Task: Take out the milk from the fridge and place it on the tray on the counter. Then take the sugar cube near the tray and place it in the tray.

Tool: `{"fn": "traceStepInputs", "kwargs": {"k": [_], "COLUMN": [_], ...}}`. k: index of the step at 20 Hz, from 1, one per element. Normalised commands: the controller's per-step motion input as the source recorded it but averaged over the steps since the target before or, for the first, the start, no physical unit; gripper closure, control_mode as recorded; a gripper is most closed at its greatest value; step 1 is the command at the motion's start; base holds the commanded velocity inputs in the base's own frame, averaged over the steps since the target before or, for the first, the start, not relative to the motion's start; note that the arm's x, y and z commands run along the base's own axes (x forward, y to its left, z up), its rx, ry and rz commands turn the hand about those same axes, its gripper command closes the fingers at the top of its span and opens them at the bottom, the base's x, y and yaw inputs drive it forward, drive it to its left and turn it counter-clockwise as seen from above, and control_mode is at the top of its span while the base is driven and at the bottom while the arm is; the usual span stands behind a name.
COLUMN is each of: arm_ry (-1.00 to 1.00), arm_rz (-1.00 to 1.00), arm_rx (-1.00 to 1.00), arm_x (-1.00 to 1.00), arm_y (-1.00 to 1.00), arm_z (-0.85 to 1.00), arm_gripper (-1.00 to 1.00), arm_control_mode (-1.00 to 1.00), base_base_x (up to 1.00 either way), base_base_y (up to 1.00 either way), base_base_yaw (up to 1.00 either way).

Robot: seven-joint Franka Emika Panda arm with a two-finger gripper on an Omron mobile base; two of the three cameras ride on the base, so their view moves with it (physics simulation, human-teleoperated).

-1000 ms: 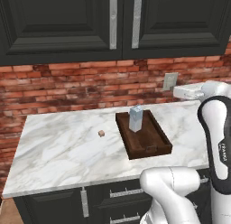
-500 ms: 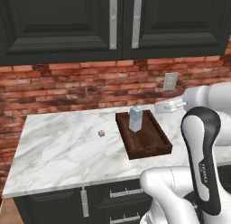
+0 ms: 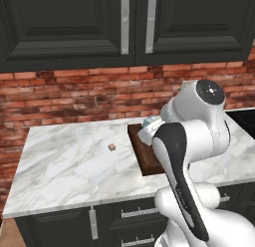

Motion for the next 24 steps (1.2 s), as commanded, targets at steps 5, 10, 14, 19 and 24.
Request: {"fn": "traceStepInputs", "kwargs": {"k": [5, 10, 14, 19, 24], "arm_ry": [0.26, 0.3, 0.13, 0.0, -0.02], "arm_rz": [0.0, 0.0, 0.0, -0.05, -0.08], "arm_rx": [-0.26, -0.03, 0.01, 0.13, 0.18], "arm_x": [0.0, 0.01, 0.0, 0.0, -0.05], "arm_y": [0.15, 0.0, 0.04, 0.22, 0.1], "arm_z": [-0.19, -0.34, -0.57, -0.48, -0.49], "arm_gripper": [-1.0, -1.0, -1.0, -1.0, -1.0], "arm_control_mode": [-1.0, -1.0, -1.0, -1.0, -1.0], "base_base_x": [0.0, 0.0, 0.0, 0.0, 0.0], "base_base_y": [0.0, 0.0, 0.0, 0.0, 0.0], "base_base_yaw": [0.0, 0.0, 0.0, 0.0, 0.0]}}
